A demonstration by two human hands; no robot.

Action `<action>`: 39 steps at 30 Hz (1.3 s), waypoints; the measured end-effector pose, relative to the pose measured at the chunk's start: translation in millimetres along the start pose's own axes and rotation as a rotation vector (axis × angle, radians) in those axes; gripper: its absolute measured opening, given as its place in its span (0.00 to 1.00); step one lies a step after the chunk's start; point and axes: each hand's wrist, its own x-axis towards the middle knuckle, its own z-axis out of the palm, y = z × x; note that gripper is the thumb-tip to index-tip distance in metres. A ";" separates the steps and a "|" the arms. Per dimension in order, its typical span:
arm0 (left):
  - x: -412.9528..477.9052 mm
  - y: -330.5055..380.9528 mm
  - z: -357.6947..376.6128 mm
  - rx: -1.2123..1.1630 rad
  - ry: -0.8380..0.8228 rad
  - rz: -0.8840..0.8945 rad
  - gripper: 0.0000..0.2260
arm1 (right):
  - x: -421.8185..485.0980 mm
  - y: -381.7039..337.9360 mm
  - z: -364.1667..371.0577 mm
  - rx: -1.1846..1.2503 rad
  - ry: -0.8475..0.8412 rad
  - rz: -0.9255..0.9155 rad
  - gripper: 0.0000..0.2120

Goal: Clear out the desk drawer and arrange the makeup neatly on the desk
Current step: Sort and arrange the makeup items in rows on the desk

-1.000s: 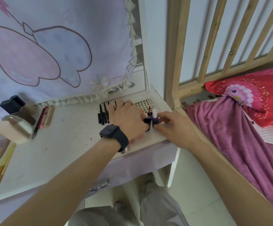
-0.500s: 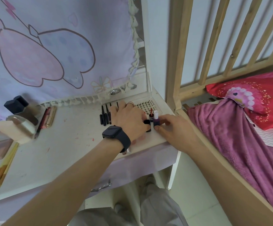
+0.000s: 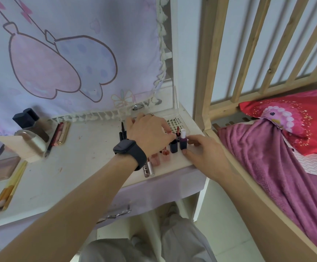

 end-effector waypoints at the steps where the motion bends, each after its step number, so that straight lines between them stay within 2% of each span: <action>1: -0.6 -2.5 -6.0 -0.020 0.015 -0.011 0.09 | -3.1 -1.2 -1.1 0.034 0.016 0.019 0.20; 6: -19.1 -33.4 -38.7 -0.245 0.077 -0.046 0.08 | -31.6 -15.9 -6.4 0.125 0.131 0.053 0.15; 9: -50.1 -59.1 -47.2 -0.508 0.152 -0.073 0.06 | -58.7 -33.7 -0.2 0.144 0.133 -0.002 0.12; 12: -88.3 -88.4 -37.0 -0.583 0.218 -0.128 0.05 | -84.3 -59.9 15.7 0.156 0.109 -0.093 0.13; 15: -126.2 -120.6 -13.5 -0.576 0.216 -0.216 0.05 | -99.6 -86.7 41.9 0.165 0.059 -0.198 0.08; 19: -168.6 -155.2 15.6 -0.489 0.125 -0.320 0.07 | -106.2 -120.2 78.1 0.076 -0.029 -0.308 0.09; 24: -190.9 -177.7 27.5 -0.573 0.189 -0.292 0.09 | -96.1 -146.3 118.9 -0.018 -0.140 -0.378 0.13; 29: -181.6 -209.8 21.9 -0.298 0.242 -0.272 0.09 | -69.2 -165.8 150.2 -0.168 -0.081 -0.394 0.19; 34: -153.6 -244.8 12.9 -0.270 0.167 -0.344 0.12 | -24.4 -176.4 169.7 -0.423 -0.152 -0.342 0.28; 39: -101.3 -270.5 3.1 -0.213 0.069 -0.315 0.17 | -7.9 -172.2 180.2 -0.422 -0.211 -0.301 0.30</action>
